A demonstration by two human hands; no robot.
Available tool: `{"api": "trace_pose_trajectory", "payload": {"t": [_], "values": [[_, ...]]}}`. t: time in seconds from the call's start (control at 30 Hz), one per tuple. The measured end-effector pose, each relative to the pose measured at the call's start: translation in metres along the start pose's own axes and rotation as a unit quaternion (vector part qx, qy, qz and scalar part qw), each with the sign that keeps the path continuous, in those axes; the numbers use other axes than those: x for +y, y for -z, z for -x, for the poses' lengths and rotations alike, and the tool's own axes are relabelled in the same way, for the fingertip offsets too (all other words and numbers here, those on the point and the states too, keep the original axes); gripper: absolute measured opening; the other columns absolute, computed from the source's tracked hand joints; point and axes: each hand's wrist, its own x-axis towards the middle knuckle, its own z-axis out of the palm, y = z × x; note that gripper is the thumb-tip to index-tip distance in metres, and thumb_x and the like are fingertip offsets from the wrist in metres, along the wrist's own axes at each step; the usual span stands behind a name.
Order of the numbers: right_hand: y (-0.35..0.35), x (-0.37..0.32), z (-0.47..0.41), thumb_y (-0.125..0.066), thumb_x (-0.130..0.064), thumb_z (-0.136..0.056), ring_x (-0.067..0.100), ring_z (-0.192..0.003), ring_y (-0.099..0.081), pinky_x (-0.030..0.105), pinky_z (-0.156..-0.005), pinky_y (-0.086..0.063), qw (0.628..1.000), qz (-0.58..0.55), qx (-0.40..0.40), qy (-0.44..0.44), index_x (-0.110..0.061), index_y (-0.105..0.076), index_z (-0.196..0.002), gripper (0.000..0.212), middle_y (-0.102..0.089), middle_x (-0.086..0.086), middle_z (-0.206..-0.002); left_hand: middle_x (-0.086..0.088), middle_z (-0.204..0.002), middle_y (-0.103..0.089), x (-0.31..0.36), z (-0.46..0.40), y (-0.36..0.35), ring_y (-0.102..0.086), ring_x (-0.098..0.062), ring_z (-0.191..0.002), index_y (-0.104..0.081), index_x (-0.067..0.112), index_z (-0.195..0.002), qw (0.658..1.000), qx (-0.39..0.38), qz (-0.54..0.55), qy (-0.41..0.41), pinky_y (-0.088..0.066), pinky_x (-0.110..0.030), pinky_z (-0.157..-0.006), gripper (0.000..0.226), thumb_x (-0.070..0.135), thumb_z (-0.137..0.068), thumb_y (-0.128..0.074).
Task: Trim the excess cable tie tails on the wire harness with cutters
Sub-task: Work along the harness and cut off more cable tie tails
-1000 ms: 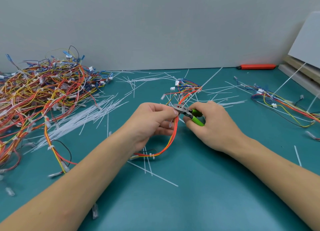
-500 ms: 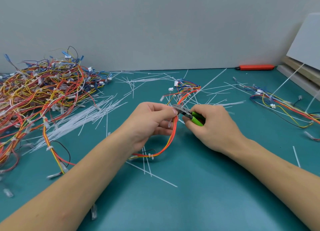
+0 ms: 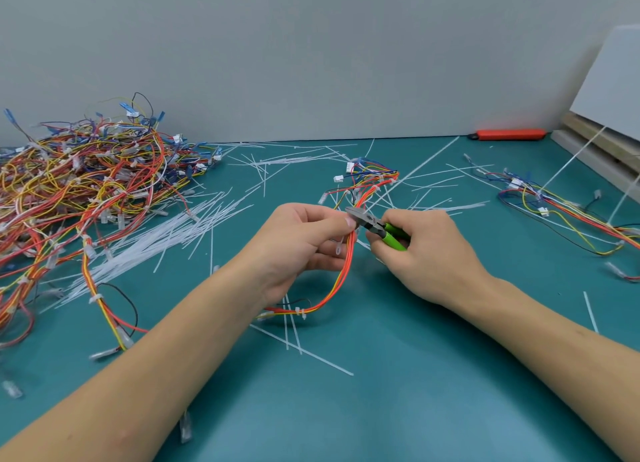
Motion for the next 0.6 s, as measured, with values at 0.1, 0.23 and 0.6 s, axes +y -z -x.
{"api": "trace_pose_trajectory", "payload": {"t": [0.1, 0.23, 0.6], "values": [[-0.0001, 0.0000, -0.0014, -0.067, -0.037, -0.089, 0.018, -0.063, -0.050, 0.039, -0.059, -0.046, 1.000, -0.006, 0.000, 0.014, -0.023, -0.058, -0.074, 0.022, -0.053, -0.005, -0.062, -0.004, -0.069, -0.061, 0.0002, 0.0004, -0.0001, -0.057, -0.012, -0.054, -0.076, 0.009, -0.082, 1.000, 0.007, 0.001, 0.003, -0.055, -0.024, -0.056, 0.012, 0.010, -0.093, -0.070], [-0.0004, -0.0005, -0.0023, -0.073, -0.029, -0.089, 0.017, -0.077, -0.056, 0.040, -0.074, -0.050, 1.000, -0.002, 0.008, 0.029, -0.024, -0.069, -0.091, 0.007, -0.062, -0.008, -0.078, -0.002, -0.067, -0.060, 0.0000, 0.0005, -0.0001, -0.057, -0.012, -0.054, -0.076, 0.011, -0.080, 1.000, 0.007, -0.002, 0.007, -0.055, -0.024, -0.056, 0.014, 0.011, -0.093, -0.070], [0.0024, -0.0024, 0.0005, -0.057, -0.047, -0.083, 0.019, -0.058, -0.042, 0.042, -0.055, -0.045, 1.000, -0.017, 0.003, -0.002, -0.020, -0.052, -0.069, 0.030, -0.048, -0.001, -0.058, -0.009, -0.078, -0.063, 0.0008, 0.0012, 0.0001, -0.058, -0.012, -0.055, -0.075, 0.006, -0.087, 1.000, 0.005, 0.004, 0.002, -0.055, -0.025, -0.057, 0.008, 0.010, -0.093, -0.070]]}}
